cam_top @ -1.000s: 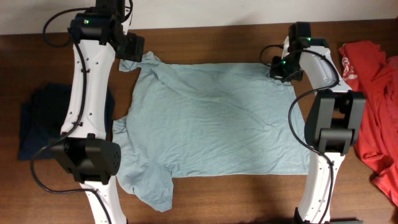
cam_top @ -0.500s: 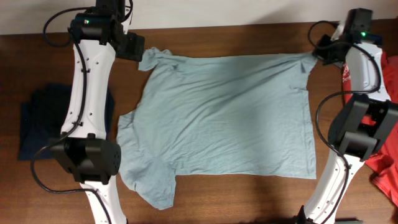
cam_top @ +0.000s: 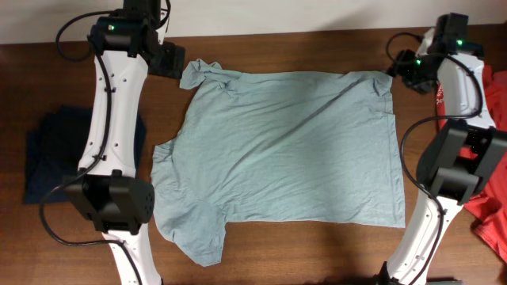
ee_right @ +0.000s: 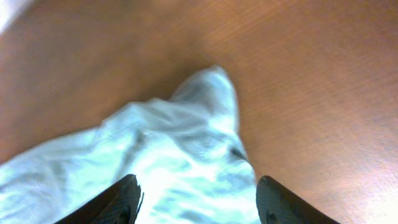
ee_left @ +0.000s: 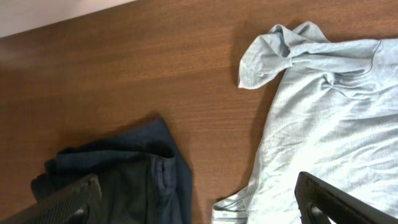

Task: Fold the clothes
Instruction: 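Pull the shirt's top right corner outward with the right gripper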

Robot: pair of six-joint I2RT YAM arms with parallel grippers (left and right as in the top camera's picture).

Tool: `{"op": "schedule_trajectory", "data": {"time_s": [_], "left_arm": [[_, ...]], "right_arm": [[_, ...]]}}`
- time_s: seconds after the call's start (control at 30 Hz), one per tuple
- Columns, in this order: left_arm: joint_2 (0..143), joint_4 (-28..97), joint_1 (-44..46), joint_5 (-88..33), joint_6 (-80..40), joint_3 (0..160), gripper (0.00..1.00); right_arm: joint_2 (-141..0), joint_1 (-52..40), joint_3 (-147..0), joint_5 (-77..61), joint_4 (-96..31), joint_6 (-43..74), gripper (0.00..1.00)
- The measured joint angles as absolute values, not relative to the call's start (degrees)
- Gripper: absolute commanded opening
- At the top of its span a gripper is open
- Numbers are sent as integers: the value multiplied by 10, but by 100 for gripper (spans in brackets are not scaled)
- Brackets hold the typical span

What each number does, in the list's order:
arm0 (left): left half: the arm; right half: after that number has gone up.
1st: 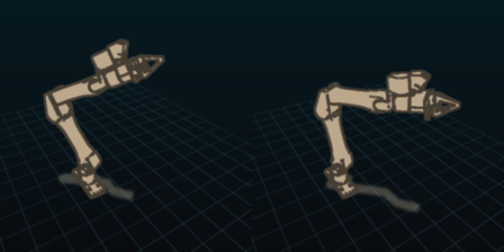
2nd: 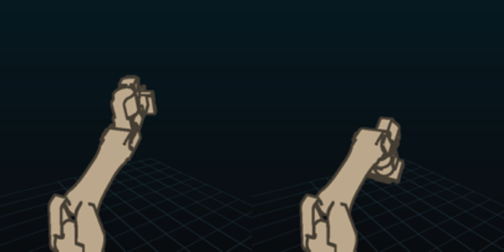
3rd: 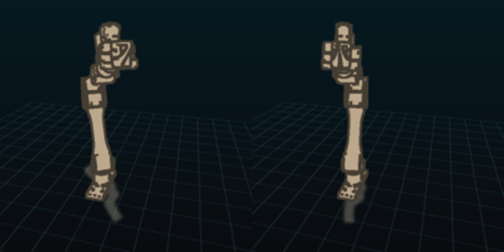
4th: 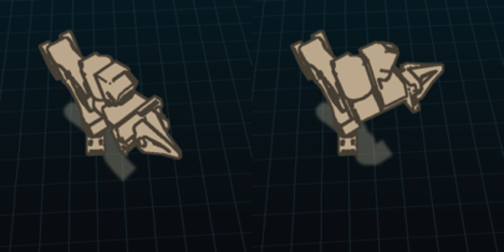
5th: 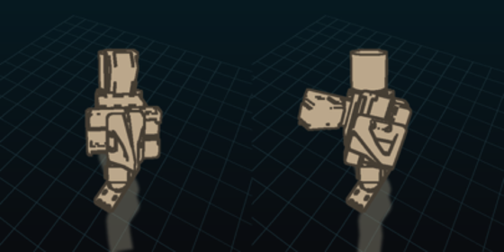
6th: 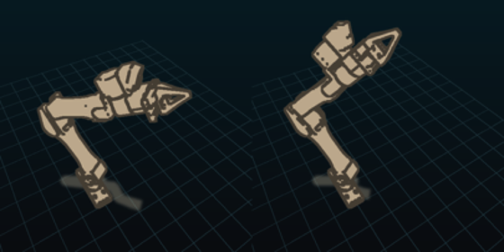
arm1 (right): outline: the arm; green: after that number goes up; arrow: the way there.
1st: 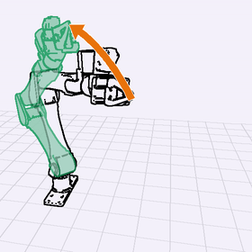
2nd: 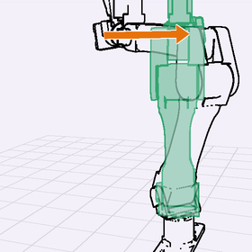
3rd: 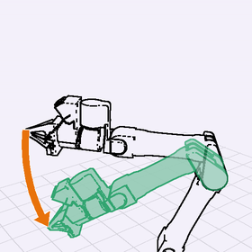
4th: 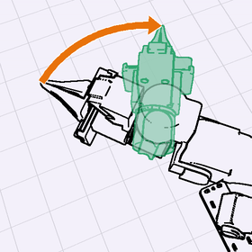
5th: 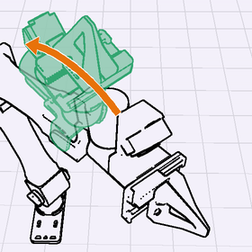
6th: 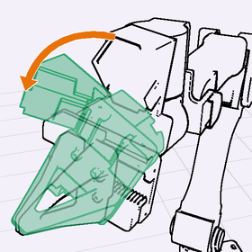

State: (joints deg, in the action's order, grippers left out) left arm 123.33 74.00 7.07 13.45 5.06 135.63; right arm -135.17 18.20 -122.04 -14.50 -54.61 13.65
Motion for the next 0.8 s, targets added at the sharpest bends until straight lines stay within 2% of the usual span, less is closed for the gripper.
{"op": "schedule_trajectory", "data": {"time_s": [0.1,0.13,0.17,0.23,0.4,0.57,0.8], "left_arm": [[1233,739,71,129,55,1356,99],[1233,740,71,120,59,1356,99],[1233,740,71,115,61,1356,99],[1233,740,72,107,64,1356,99],[1233,746,74,96,66,1356,99],[1233,746,74,93,67,1356,99],[1233,750,74,93,67,1356,99]], "right_arm": [[-1351,195,-1221,-158,-608,133,64],[-1351,196,-1221,-163,-619,132,61],[-1351,197,-1221,-168,-630,130,50],[-1351,194,-1221,-173,-639,123,40],[-1351,168,-1221,-177,-625,113,33],[-1354,140,-1221,-171,-591,115,15],[-1399,127,-1220,-142,-557,136,14]]}}
